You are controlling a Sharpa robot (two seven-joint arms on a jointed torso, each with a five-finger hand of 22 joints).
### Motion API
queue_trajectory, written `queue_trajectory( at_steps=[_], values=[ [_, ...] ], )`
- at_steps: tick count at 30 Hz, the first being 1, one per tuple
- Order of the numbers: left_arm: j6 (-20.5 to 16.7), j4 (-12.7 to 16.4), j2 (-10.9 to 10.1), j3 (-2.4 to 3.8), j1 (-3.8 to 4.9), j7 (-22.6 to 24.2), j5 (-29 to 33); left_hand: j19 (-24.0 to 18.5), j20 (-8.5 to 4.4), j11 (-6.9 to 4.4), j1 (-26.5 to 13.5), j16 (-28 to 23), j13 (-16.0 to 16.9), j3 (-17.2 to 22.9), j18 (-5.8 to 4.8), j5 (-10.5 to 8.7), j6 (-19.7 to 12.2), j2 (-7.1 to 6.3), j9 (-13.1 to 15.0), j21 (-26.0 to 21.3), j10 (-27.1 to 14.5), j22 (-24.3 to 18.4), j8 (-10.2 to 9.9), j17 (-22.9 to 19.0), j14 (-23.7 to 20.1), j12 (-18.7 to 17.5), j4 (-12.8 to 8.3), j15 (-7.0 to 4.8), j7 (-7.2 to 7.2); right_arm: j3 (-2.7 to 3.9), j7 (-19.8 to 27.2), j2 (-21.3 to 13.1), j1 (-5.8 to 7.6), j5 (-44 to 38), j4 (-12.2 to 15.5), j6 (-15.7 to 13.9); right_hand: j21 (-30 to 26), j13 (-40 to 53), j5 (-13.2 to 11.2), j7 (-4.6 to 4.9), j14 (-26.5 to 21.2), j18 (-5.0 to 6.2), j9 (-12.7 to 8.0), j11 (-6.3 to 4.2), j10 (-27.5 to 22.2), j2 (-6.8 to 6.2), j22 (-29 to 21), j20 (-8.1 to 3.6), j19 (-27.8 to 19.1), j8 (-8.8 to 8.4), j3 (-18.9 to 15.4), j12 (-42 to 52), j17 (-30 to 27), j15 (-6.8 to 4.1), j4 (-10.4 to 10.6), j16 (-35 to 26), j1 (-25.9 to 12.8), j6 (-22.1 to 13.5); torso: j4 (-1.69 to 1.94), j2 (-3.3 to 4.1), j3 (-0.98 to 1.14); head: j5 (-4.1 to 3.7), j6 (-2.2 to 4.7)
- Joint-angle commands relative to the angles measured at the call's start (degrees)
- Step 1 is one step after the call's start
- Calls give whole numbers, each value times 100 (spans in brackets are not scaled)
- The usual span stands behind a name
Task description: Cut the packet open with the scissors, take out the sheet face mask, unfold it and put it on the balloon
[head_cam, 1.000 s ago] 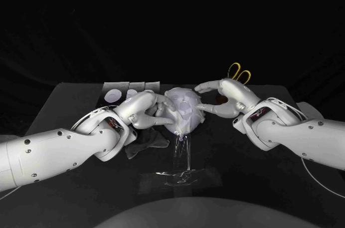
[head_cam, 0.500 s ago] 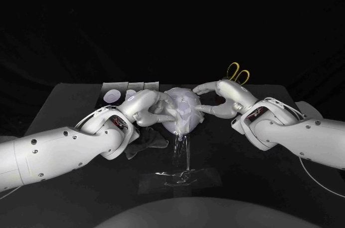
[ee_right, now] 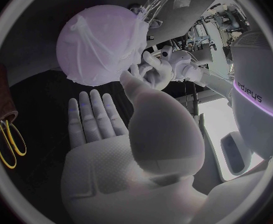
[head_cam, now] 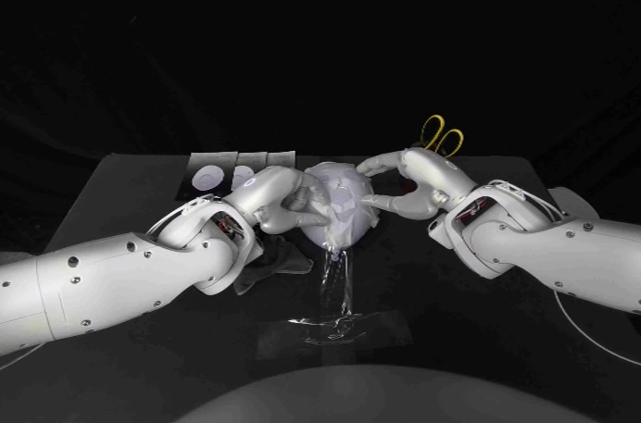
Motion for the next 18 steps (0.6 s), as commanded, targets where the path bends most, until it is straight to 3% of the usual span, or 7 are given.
queue_trajectory(
  at_steps=[1,8,15,18],
  values=[
    [101,2,36,9,5,-131,-56,43,-14,-2,-20,18,31,-20,-106,21,36,40,3,36,48,24,27,1230,463,37,10,-41,-6,3,-27,10,-4,-84,4,86,-16,4,2,323,-20,-77,-9,-2,-24,-4,-7,-1,-49,2,-37,-7,-8,7,-4,-33,52,37,-4,4,-3,-6,4],
    [87,4,61,17,5,-148,-56,88,-30,-22,22,17,90,3,-118,22,68,98,-6,69,98,88,40,1296,495,48,-2,-59,-26,3,-40,17,-9,-84,-1,100,-14,4,2,324,-24,-78,-12,-1,-16,7,-24,-1,-53,7,-53,-6,-18,8,-1,-38,60,49,-2,4,1,-15,1],
    [17,6,80,24,5,-170,-64,177,-76,-79,253,15,249,240,-143,25,208,378,-41,132,218,217,69,1462,573,51,-3,-112,-82,3,-60,25,-15,-84,-11,123,-13,6,3,323,-12,-78,-15,-3,0,22,-45,-1,-53,15,-72,-3,-27,8,0,-43,76,68,-4,3,-3,-25,-4],
    [-14,9,91,27,6,-177,-65,211,-90,-94,293,15,321,315,-153,25,252,440,-55,154,274,264,72,1505,594,59,1,-126,-95,3,-71,28,-17,-84,-17,132,-13,6,4,323,-10,-78,-16,-3,1,24,-46,-1,-52,16,-74,-3,-27,8,0,-43,77,69,-3,5,-4,-30,-5]
  ],
)
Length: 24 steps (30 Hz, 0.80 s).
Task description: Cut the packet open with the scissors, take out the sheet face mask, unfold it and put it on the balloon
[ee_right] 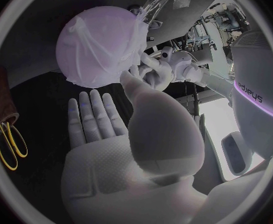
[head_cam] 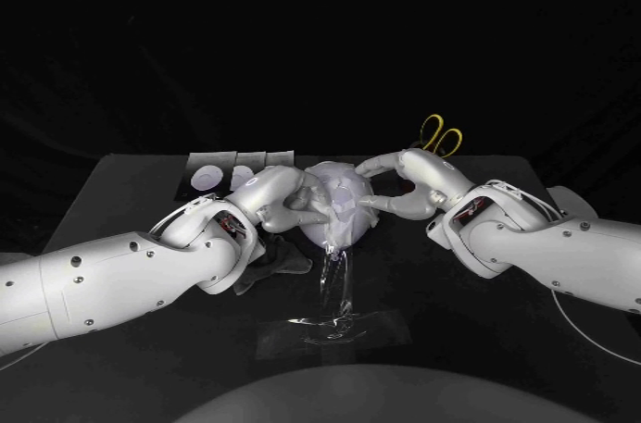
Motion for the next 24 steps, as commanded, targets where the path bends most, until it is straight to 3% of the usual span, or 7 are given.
queue_trajectory(
  at_steps=[1,8,17,24],
  values=[
    [-41,16,27,9,4,-40,-40,59,-8,-112,148,21,72,92,-70,26,79,204,-13,43,200,61,27,1505,595,30,-5,-54,-3,3,-30,8,-5,-81,-3,92,-12,6,4,310,-5,-40,-10,-5,12,3,-19,-1,-53,20,-41,-1,-12,7,-12,-22,57,30,1,1,-3,-7,-4],
    [-84,35,38,15,5,-23,-17,127,-50,-148,263,21,267,358,-89,27,236,289,-42,88,344,157,57,1505,595,43,-1,-92,-31,2,-44,12,-10,-81,-5,104,-12,6,4,309,15,-39,-14,-6,23,15,-34,-1,-55,24,-51,0,-15,6,-10,-21,66,41,1,2,-2,-11,-4],
    [-132,59,27,18,5,30,42,168,-70,-167,170,21,386,495,-102,27,312,249,-60,115,439,217,74,1505,595,57,12,-110,-56,2,-61,15,-16,-81,-6,123,-14,7,4,308,31,-38,-18,-9,40,29,-71,-1,-83,30,-66,2,-21,4,-9,-22,78,55,6,-3,-6,-8,3],
    [-163,88,7,18,5,51,85,199,-98,-172,161,21,456,961,-111,28,327,190,-57,137,515,265,117,1505,595,2,6,-127,-41,1,-72,11,-20,-76,-5,139,-14,7,4,308,39,-38,-19,-9,43,32,-76,-1,-86,31,-69,2,-21,4,-9,-21,81,58,3,1,-4,2,4]
  ],
)
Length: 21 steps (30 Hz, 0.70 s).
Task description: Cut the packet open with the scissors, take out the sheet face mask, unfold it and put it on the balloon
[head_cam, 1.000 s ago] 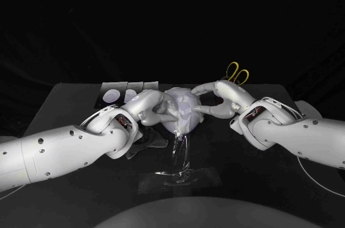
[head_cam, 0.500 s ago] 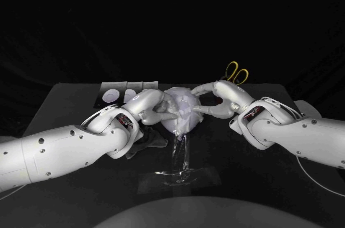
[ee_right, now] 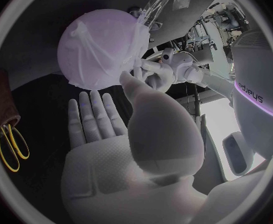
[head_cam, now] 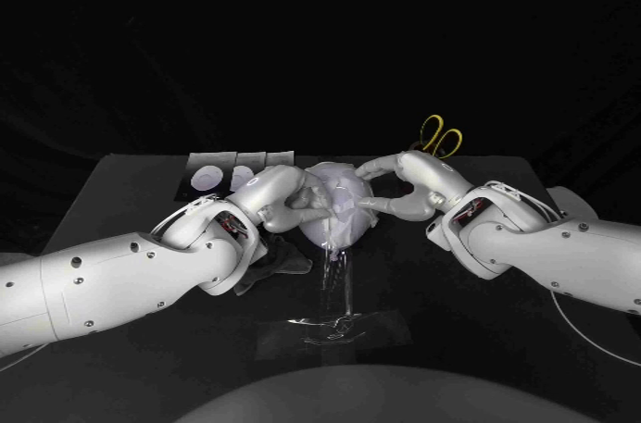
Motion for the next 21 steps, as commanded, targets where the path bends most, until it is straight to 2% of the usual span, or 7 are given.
queue_trajectory(
  at_steps=[1,2,8,9,10,13,21],
  values=[
    [-97,26,-2,8,6,60,67,37,-16,-218,125,22,6,242,-109,28,-1,133,4,27,433,56,53,1505,593,-61,9,-41,22,2,-15,2,-4,-71,5,83,-15,6,4,308,39,-34,-7,-9,43,9,-4,-1,-24,31,-37,2,-7,4,-9,-21,58,58,-1,3,1,5,0],
    [-100,27,-4,8,6,60,69,38,-10,-214,40,22,39,559,-110,19,-27,-6,25,30,467,63,96,1505,593,-86,1,-32,31,2,-16,2,-4,-69,6,84,-15,6,4,308,36,-34,-8,-10,44,10,-7,-1,-26,31,-38,2,-8,4,-9,-22,59,59,-1,3,2,5,-2],
    [-133,36,-13,8,6,86,102,44,-6,-211,-112,22,134,1195,-112,23,-98,-190,85,37,536,80,192,1505,593,-107,-15,-34,37,2,-18,1,-6,-62,8,88,-16,6,4,308,34,-34,-9,-10,48,12,-17,-1,-36,32,-42,2,-12,4,-9,-23,62,62,-1,2,2,1,-7],
    [-137,38,-14,8,6,94,109,51,-10,-210,-186,22,175,1503,-114,23,-124,-306,108,41,563,93,233,1505,593,-110,-30,-42,22,2,-18,1,-7,-61,8,88,-16,6,4,308,34,-34,-9,-10,48,12,-17,-1,-36,32,-42,2,-12,4,-9,-23,62,62,-2,1,2,5,0],
    [-142,40,-16,8,6,105,117,51,-10,-210,-186,22,175,1503,-114,23,-124,-306,108,41,563,93,233,1505,593,-110,-30,-42,22,2,-18,1,-7,-60,9,89,-16,6,4,308,34,-34,-9,-10,48,12,-17,-1,-36,32,-42,2,-12,4,-9,-23,62,62,-2,1,2,11,-2],
    [-144,44,-20,8,5,126,130,71,-19,-216,-379,22,253,2035,-119,6,-129,-519,150,55,617,125,317,1505,593,-105,-67,-54,10,2,-17,1,-8,-59,11,88,-16,6,4,307,36,-34,-9,-10,49,14,-19,-1,-36,33,-43,2,-12,3,-9,-23,63,64,-2,2,4,10,-5],
    [-69,89,-58,8,5,225,203,108,-33,-249,-668,22,399,2675,-130,24,-110,-749,197,76,719,180,421,1505,593,-81,-231,-64,5,2,-16,3,-11,-54,17,90,-16,6,4,307,36,-34,-9,-10,49,14,-19,-1,-36,33,-43,2,-12,3,-9,-23,63,64,-1,4,3,5,-1]
  ],
)
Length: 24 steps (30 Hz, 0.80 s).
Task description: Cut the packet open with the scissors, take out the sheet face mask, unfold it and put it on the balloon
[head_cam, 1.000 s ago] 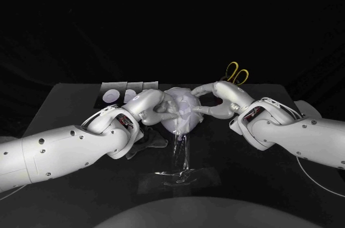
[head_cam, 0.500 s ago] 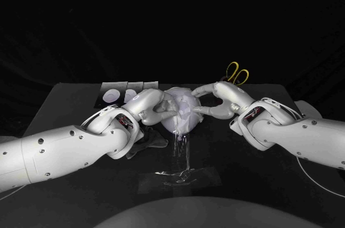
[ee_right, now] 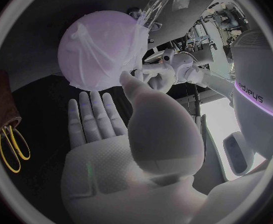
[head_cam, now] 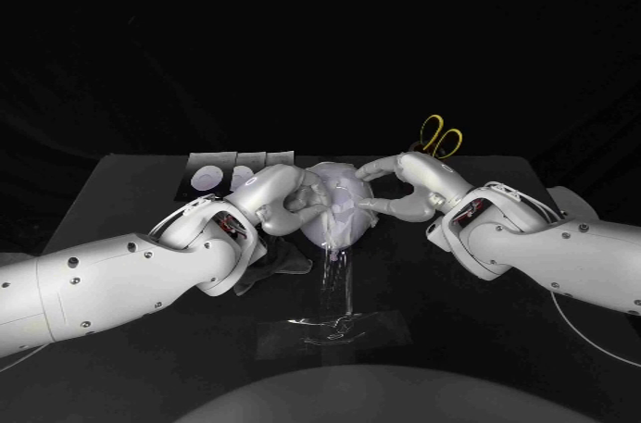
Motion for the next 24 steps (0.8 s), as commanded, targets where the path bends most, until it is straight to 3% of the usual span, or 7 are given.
queue_trajectory(
  at_steps=[1,14,24],
  values=[
    [16,53,-21,7,5,171,123,36,-10,-5,-248,38,63,371,-43,3,12,-139,99,25,39,187,65,1505,616,18,-144,-49,-3,3,3,5,-4,-56,9,63,-16,6,4,306,36,-29,-9,-10,49,14,-6,-1,-37,33,-28,2,-7,4,7,-23,63,24,2,2,1,-2,-7],
    [140,301,-359,6,4,223,316,46,-5,-13,-551,38,195,681,-47,20,-7,-170,185,31,108,206,160,1505,616,38,-395,-43,10,3,10,-4,-19,-53,11,57,-16,6,4,306,26,-29,-11,-10,53,17,-14,-1,-39,34,-34,1,-13,3,8,-26,64,27,7,-6,-2,-14,-15],
    [289,474,-662,0,1,192,415,50,-5,-16,-633,38,233,741,-49,20,-6,-177,219,32,131,213,192,1505,616,45,-457,-45,6,3,14,-14,-32,-39,12,53,-16,6,4,306,21,-29,-12,-11,54,18,-16,-1,-39,34,-37,1,-16,4,9,-27,64,29,6,-4,-1,-9,-25]
  ],
)
